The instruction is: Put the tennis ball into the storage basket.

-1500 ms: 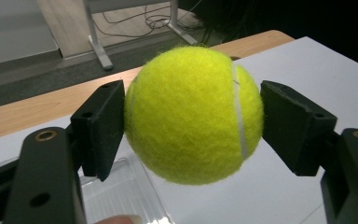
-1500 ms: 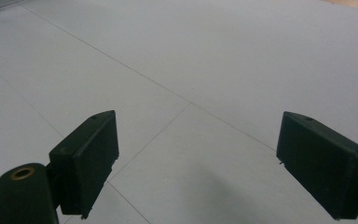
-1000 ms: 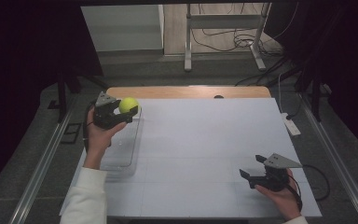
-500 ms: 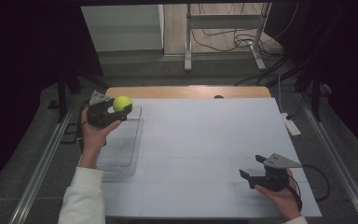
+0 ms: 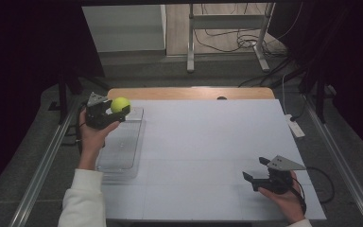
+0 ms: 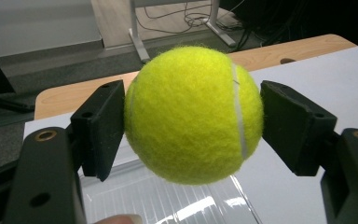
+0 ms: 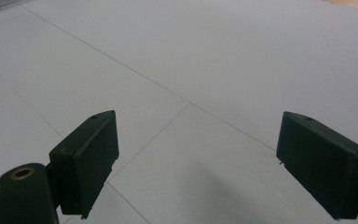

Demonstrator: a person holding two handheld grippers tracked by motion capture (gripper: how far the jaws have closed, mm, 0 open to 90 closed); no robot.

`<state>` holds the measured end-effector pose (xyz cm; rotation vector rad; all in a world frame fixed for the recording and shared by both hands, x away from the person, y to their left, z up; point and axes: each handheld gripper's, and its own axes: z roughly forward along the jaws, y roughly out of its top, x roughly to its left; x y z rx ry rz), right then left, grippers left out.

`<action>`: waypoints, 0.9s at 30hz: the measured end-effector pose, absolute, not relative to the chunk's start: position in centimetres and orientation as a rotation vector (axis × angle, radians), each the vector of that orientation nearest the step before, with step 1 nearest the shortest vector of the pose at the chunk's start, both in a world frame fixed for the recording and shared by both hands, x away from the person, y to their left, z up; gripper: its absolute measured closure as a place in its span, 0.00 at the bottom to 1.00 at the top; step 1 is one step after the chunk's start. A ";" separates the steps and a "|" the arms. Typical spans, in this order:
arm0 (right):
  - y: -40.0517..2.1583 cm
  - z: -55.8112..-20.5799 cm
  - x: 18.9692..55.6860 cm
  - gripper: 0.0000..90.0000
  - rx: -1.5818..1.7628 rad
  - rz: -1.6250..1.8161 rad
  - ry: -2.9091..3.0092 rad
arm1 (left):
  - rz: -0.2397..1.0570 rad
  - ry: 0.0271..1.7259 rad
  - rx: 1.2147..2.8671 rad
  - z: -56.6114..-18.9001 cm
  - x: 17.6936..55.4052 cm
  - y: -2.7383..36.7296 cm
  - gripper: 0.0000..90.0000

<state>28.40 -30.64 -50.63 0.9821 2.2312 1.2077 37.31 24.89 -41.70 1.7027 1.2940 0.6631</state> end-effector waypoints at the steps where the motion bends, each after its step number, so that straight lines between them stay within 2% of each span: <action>1: -30.6 -50.6 28.4 0.15 0.982 1.208 2.230 | 0.661 1.296 1.703 -41.8 37.4 24.9 0.29; 27: -30.6 -50.7 28.4 0.15 0.985 1.214 2.233 | 0.635 1.385 1.709 -43.4 38.8 26.4 0.29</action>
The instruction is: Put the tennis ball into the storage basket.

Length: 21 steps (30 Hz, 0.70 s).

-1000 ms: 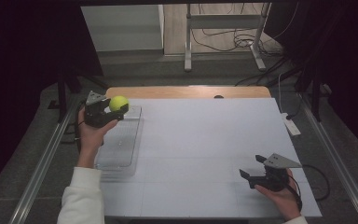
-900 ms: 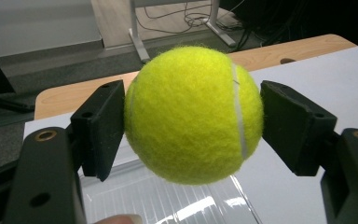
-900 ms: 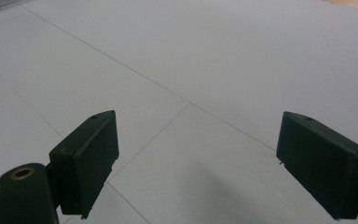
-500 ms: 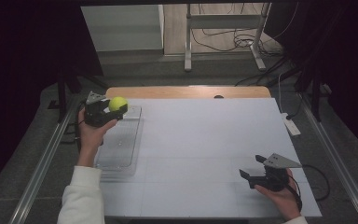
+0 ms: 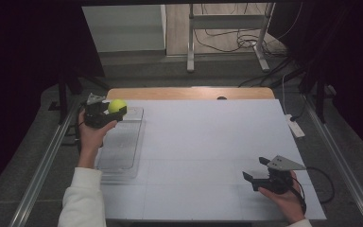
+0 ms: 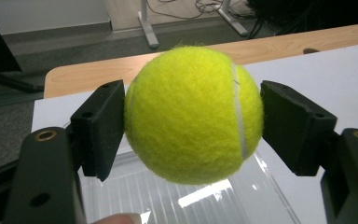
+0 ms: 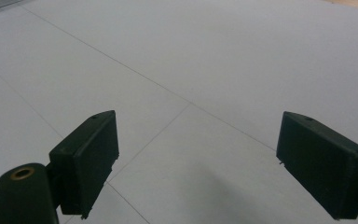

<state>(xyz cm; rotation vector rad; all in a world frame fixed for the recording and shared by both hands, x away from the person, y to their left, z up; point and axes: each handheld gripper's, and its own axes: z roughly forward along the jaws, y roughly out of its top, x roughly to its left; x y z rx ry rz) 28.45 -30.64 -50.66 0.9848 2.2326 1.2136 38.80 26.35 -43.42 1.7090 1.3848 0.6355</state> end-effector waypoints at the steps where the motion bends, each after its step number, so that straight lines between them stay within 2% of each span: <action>1: -30.6 -50.7 28.5 0.15 0.985 1.213 2.233 | 0.633 1.392 1.711 -43.5 38.9 26.4 0.29; 21: -30.6 -50.7 28.4 0.15 0.978 1.215 2.235 | 0.619 1.485 1.723 -45.3 39.8 27.6 0.29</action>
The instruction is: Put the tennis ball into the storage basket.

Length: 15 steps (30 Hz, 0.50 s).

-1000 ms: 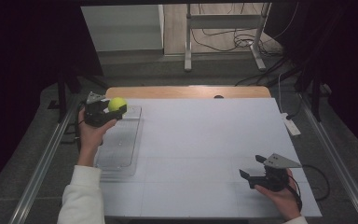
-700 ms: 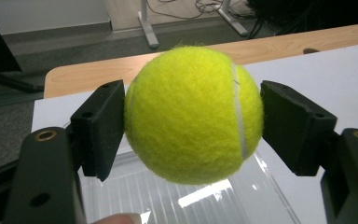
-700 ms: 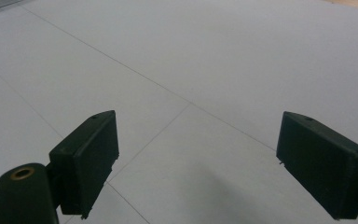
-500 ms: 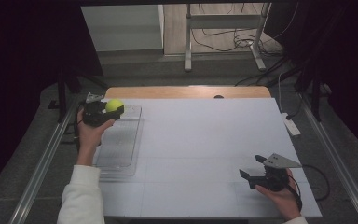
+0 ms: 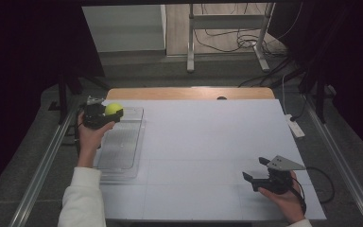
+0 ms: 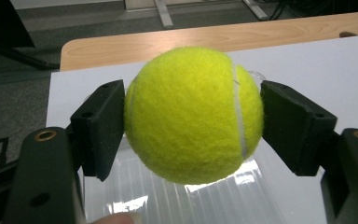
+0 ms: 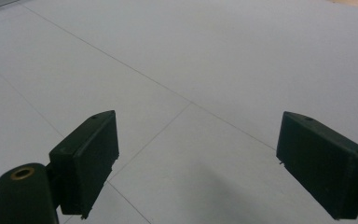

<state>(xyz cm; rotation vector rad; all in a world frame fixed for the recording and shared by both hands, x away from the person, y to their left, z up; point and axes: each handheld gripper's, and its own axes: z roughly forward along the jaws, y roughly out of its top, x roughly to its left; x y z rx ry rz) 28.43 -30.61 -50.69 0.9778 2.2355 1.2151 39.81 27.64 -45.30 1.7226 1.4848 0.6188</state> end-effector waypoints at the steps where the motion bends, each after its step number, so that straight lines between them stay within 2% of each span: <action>1: -30.6 -50.7 28.4 0.15 0.977 1.213 2.237 | 0.621 1.488 1.724 -45.4 39.8 27.7 0.29; 15: -30.6 -50.7 28.4 0.15 0.979 1.213 2.236 | 0.622 1.516 1.750 -46.0 40.3 27.9 0.29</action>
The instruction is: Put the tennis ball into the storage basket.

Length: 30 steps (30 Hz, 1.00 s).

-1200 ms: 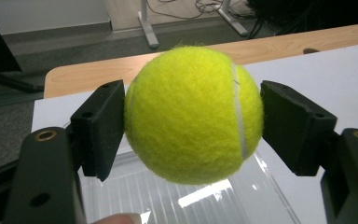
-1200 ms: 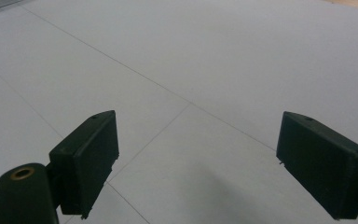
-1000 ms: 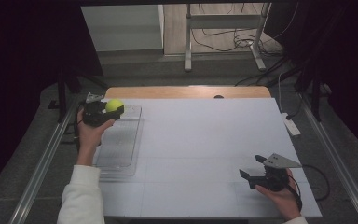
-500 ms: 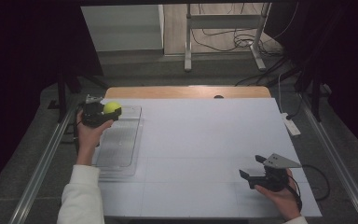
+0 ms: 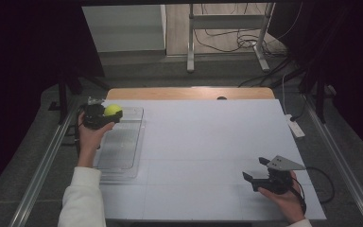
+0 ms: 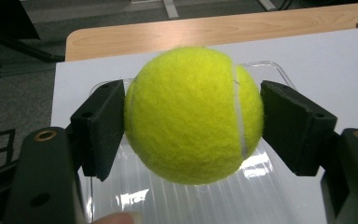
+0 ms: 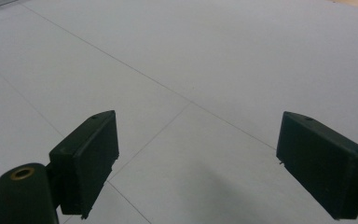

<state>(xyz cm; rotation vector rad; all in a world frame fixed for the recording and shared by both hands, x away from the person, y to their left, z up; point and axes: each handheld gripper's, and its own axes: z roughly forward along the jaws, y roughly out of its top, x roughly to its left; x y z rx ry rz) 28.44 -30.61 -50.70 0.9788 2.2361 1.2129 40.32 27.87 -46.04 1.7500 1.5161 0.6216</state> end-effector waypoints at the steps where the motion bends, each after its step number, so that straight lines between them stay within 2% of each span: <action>1: -30.6 -50.7 28.4 0.15 0.979 1.213 2.236 | 0.624 1.518 1.755 -46.1 40.4 27.8 0.29; 20: -30.6 -50.7 28.5 0.15 0.979 1.213 2.238 | 0.605 1.554 1.814 -47.4 41.4 27.7 0.29; 30: -30.6 -50.7 28.5 0.15 0.980 1.212 2.237 | 0.642 1.583 1.891 -48.2 42.0 27.2 0.29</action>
